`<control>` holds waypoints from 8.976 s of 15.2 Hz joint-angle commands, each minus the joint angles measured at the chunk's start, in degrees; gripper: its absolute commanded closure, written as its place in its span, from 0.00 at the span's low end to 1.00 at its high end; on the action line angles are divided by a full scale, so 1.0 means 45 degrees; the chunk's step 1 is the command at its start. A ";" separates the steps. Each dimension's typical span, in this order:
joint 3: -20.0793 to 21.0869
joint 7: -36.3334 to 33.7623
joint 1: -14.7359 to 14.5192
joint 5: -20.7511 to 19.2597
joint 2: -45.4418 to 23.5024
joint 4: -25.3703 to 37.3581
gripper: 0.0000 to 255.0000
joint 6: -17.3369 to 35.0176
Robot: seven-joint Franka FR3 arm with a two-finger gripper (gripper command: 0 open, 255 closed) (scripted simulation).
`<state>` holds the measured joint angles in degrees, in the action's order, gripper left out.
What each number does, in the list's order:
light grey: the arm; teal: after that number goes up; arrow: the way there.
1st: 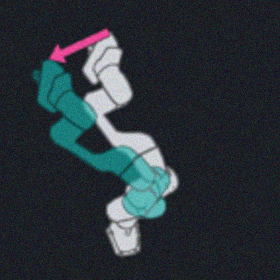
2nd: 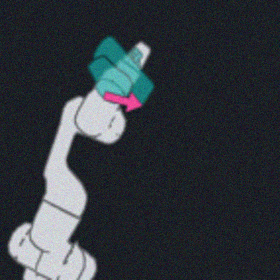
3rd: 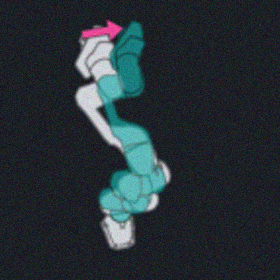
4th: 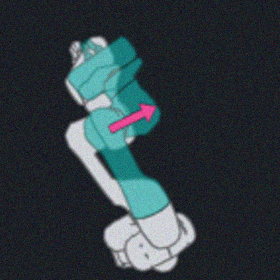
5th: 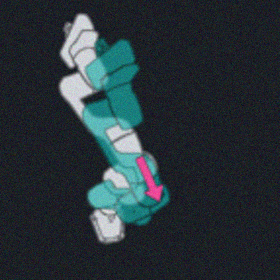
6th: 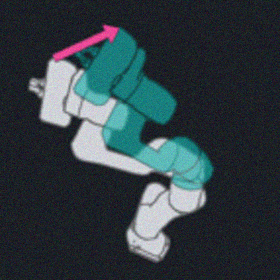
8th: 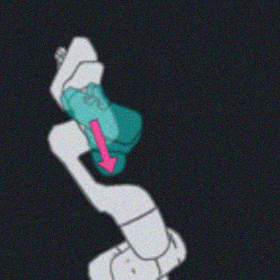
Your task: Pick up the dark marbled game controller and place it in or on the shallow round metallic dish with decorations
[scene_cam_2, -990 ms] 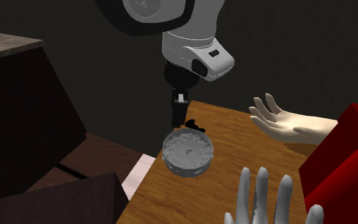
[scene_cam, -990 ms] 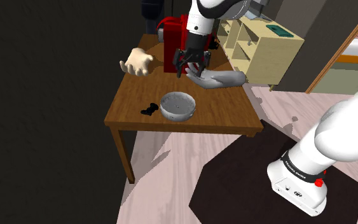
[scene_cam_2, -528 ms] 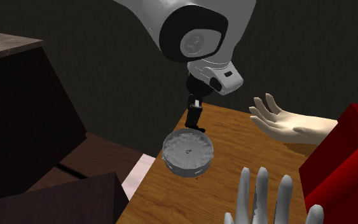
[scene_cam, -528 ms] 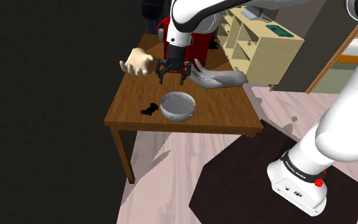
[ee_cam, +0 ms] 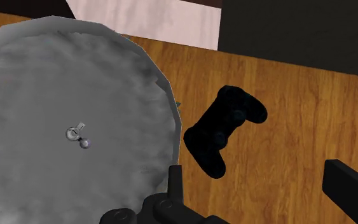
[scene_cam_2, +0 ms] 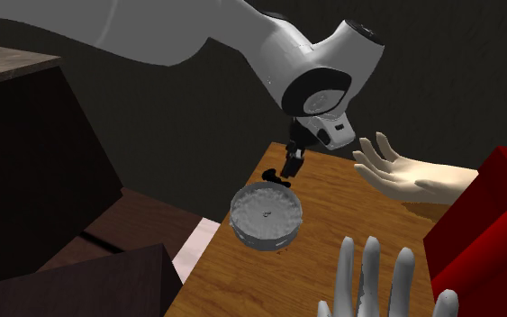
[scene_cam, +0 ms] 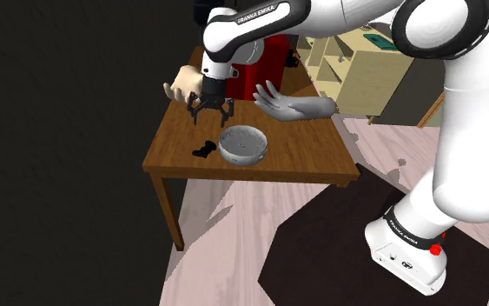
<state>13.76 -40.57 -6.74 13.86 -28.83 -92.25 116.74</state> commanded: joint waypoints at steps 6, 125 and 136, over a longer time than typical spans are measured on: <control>-0.0024 -0.0499 -0.0340 0.0040 -0.1451 0.1025 0.00 0.0403; -0.4378 -1.0998 -0.3807 -0.0946 0.4975 -0.8143 0.00 0.4667; -0.4488 -1.1242 -0.3750 -0.1314 0.6046 -0.7685 0.00 0.3153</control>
<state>-6.44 -91.16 -23.62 7.96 -1.65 -126.83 130.97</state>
